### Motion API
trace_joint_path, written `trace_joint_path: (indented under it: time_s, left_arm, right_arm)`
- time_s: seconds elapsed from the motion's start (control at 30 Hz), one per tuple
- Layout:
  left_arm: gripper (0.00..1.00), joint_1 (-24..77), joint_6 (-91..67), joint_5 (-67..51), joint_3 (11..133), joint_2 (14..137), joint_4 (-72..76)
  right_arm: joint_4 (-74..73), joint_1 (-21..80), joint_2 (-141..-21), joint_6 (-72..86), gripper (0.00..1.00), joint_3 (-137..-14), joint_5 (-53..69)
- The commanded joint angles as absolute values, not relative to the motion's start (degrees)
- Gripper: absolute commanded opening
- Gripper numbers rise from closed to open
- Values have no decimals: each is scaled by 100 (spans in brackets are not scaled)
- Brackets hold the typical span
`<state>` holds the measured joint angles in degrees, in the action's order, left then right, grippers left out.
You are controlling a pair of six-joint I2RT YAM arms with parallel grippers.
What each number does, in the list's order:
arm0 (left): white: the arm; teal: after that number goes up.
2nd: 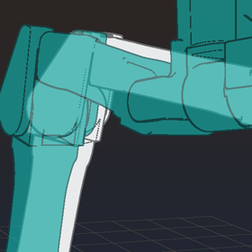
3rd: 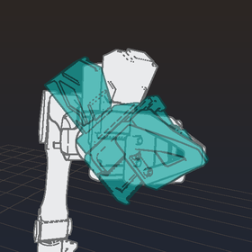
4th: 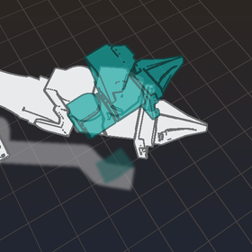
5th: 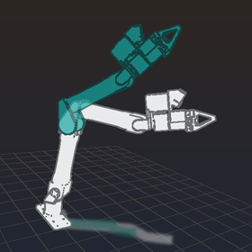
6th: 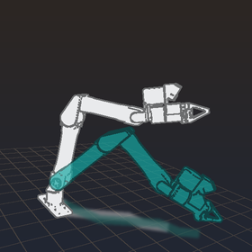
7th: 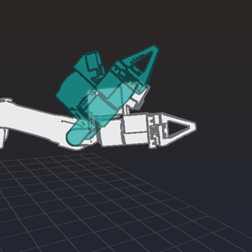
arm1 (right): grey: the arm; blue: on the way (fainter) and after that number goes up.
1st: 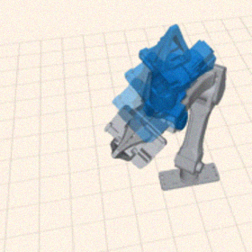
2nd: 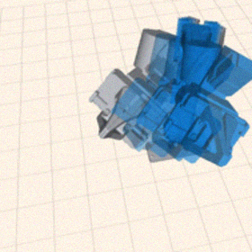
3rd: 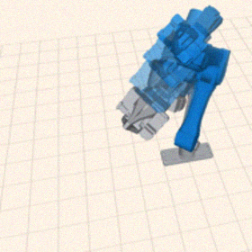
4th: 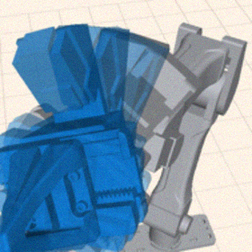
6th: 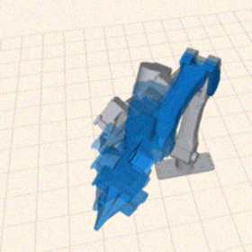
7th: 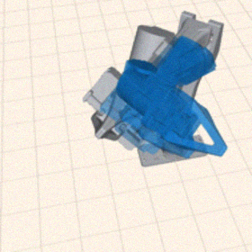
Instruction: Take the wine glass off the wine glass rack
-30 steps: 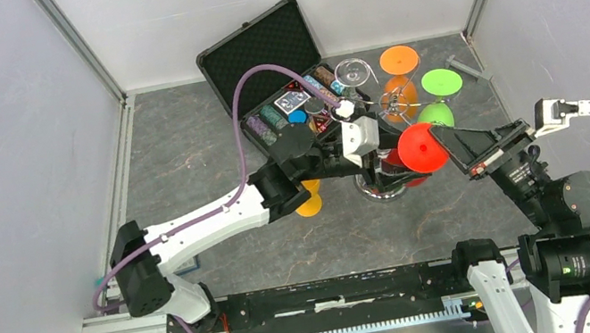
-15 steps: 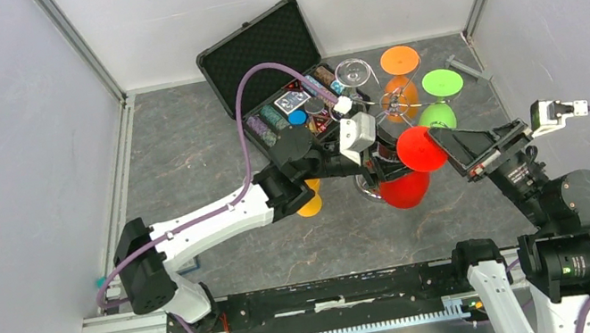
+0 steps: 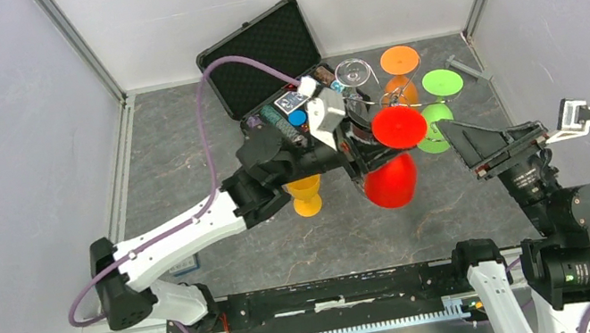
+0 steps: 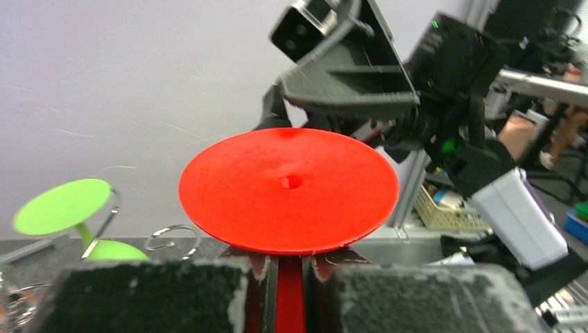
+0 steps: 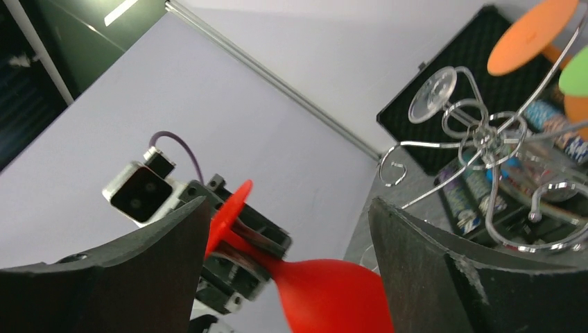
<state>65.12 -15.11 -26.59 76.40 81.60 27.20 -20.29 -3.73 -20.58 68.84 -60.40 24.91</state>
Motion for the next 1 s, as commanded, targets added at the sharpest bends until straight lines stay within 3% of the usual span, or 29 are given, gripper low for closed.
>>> trace_joint_path:
  time_s: [0.0, 0.3, 0.73, 0.83, 0.97]
  left_arm:
    - [2, 6388, -1967, -1217, 8394, 7633, 1949]
    - [2, 4524, -4576, -618, 8400, 7449, 1957]
    - [2, 2823, -5554, -177, 7862, 6957, 2072]
    - [2, 2550, -5843, -127, 7741, 6938, 2245]
    - [2, 2325, -6106, -78, 7667, 6957, 2388]
  right_arm:
    - [-1023, -375, -2140, 6116, 89, -6273, 2698]
    - [706, -509, -2684, 6803, 89, -6209, 3564]
    - [2848, -524, -4950, 7140, 90, -6983, 4014]
    - [2868, 58, -5428, 6804, 90, -7246, 3830]
    - [1483, 1804, -6294, 5296, 88, -8295, 3218]
